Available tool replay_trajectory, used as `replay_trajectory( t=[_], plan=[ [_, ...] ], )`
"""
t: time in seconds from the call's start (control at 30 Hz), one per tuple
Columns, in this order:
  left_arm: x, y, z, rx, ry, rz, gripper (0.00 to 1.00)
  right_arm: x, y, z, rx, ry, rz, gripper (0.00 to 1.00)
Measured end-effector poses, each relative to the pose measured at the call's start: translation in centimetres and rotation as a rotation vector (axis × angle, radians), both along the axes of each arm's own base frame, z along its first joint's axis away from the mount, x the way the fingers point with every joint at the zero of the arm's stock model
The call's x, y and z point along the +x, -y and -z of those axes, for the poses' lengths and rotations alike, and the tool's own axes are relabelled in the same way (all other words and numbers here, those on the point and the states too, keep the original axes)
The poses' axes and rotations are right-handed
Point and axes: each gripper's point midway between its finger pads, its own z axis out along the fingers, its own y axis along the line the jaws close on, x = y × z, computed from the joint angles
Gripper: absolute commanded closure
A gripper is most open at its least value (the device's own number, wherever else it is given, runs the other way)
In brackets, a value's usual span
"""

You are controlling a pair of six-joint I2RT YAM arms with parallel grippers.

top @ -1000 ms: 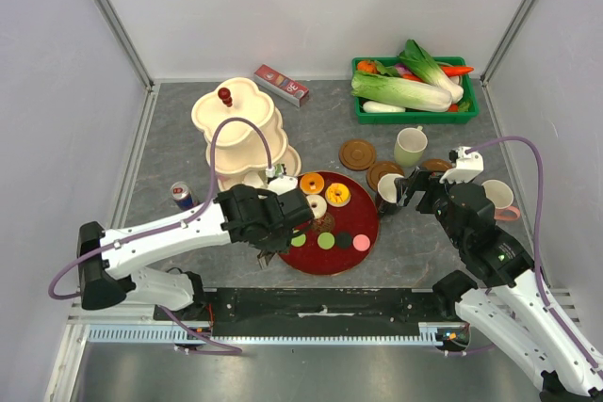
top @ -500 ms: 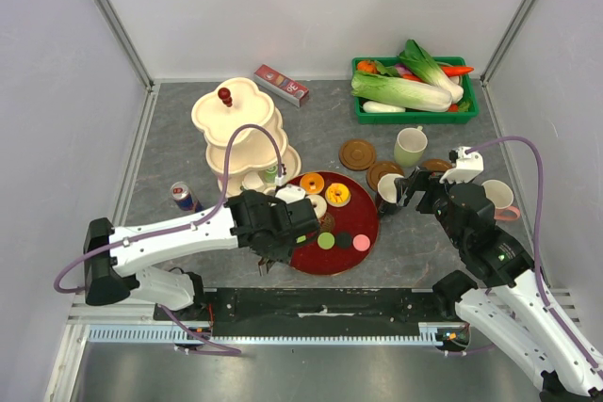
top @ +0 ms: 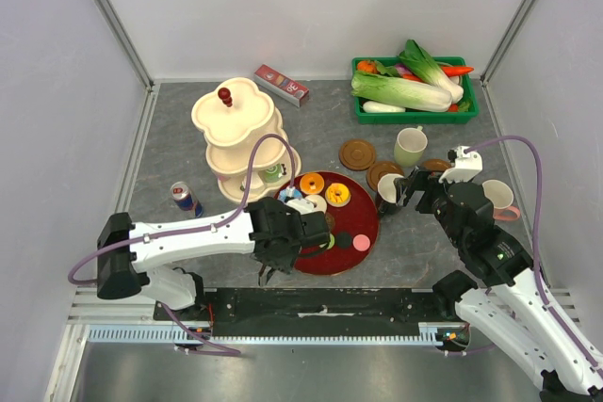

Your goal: Serve the afternoon tea

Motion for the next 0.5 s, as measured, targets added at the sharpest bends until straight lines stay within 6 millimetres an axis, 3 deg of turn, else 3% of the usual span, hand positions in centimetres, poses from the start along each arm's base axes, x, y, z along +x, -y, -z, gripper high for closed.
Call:
replay_trajectory(
  t=[0.5],
  plan=[
    [-0.3,1.4,-1.1,-0.02,0.002,0.033,0.46,0.0,0.0,0.0,0.0,0.0,0.0,0.02]
  ],
)
